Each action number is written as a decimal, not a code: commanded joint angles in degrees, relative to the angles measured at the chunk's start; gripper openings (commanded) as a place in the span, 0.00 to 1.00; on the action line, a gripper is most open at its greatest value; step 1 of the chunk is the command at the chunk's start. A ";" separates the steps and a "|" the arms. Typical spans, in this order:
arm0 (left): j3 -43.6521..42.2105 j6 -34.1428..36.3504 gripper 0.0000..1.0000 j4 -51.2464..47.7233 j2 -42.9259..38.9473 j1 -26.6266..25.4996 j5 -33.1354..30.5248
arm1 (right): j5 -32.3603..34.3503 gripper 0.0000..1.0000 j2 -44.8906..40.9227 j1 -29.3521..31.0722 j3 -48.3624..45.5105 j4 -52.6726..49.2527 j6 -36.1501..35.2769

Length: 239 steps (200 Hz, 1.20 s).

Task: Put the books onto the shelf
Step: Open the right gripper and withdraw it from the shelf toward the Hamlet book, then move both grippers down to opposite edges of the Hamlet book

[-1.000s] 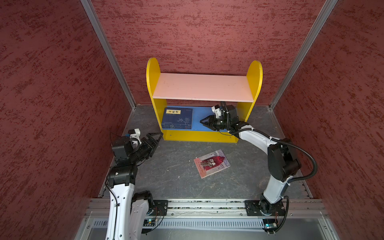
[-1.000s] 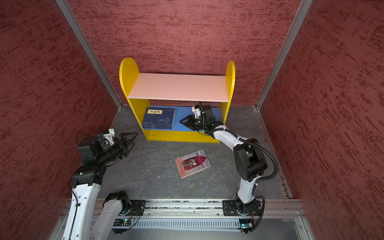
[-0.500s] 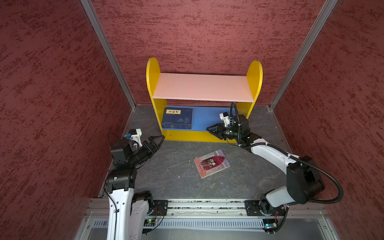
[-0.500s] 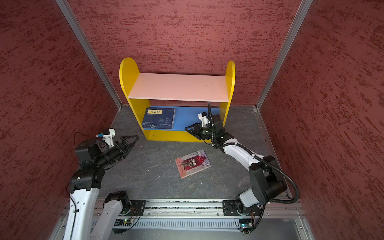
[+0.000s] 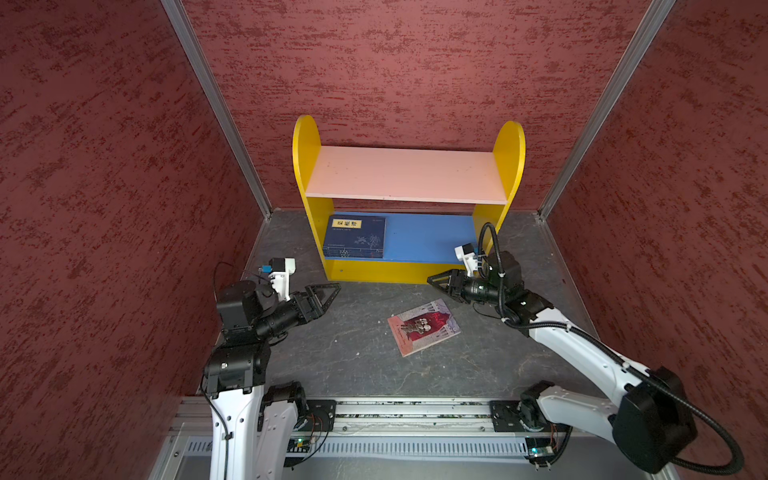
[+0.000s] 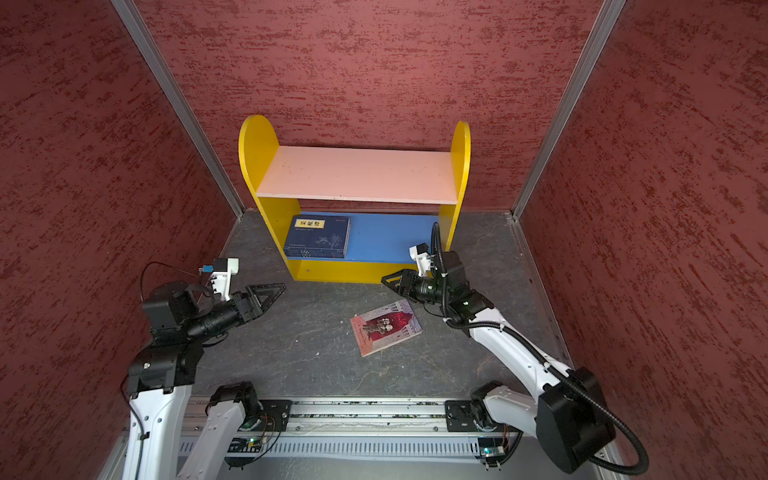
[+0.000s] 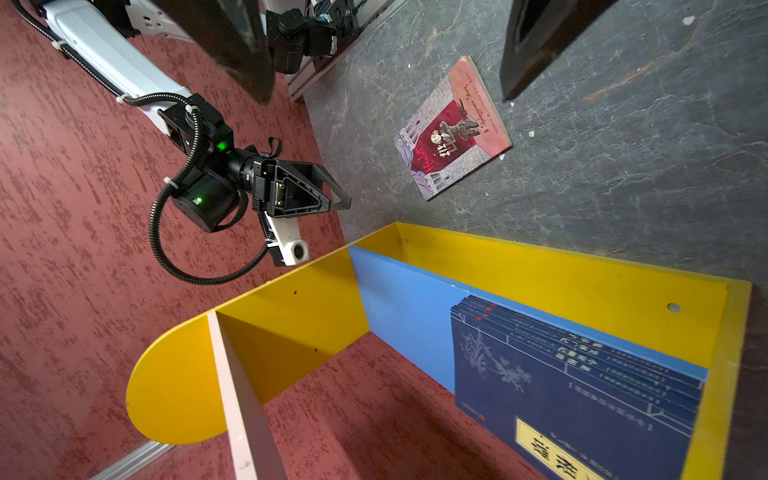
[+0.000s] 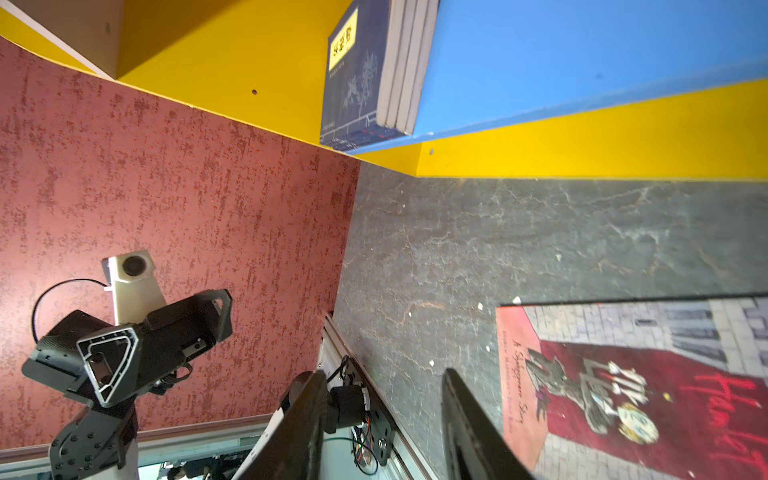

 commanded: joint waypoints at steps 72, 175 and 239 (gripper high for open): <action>5.15 15.07 0.86 -4.64 5.59 -20.79 -7.96 | 14.34 0.52 -21.06 1.32 -13.52 -21.31 5.91; -2.95 -0.80 0.90 -0.75 12.85 -29.03 -23.13 | 21.14 0.55 -23.74 1.34 -24.05 -20.97 14.70; -6.71 -3.82 0.90 5.89 21.53 -29.09 -22.45 | 22.29 0.56 -20.89 1.34 -27.76 -16.15 15.41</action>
